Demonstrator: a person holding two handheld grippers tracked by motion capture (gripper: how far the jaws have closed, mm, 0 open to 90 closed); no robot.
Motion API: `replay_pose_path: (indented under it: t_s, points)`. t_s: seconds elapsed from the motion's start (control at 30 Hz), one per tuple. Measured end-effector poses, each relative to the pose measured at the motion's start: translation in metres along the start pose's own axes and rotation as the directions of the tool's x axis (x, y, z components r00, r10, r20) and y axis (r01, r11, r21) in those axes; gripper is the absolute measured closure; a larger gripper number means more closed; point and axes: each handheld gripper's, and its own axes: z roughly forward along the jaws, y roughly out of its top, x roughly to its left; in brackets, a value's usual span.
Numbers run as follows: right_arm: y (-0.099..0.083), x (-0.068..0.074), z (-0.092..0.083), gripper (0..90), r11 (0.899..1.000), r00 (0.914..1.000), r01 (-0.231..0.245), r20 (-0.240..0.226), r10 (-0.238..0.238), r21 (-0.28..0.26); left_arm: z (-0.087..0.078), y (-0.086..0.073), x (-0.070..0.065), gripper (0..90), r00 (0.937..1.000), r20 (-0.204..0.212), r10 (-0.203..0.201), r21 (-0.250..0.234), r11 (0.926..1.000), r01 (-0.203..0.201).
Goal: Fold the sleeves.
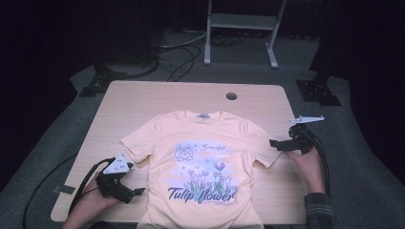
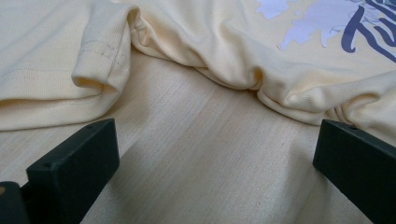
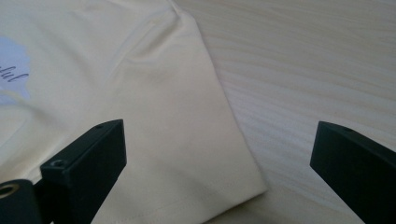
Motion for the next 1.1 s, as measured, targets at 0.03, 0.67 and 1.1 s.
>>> replay_pose_path:
  t_s: [0.03,0.67,1.1]
  points:
    - [-0.001,-0.001,0.001,3.5,1.000,1.0000,-0.001,0.002,0.001,0.005,0.000,0.000,0.000,0.0,1.0000,0.000,0.000,0.000,1.0000,0.000]
    - [-0.014,-0.008,-0.001,8.2,1.000,0.9995,-0.027,0.017,0.027,0.008,0.000,0.000,0.000,0.0,1.0000,0.002,0.002,0.001,1.0000,-0.002]
    - [-0.015,-0.009,0.000,19.5,0.999,0.9984,-0.051,0.023,0.051,0.011,0.000,0.000,0.000,0.0,1.0000,0.002,0.003,0.001,1.0000,-0.003]
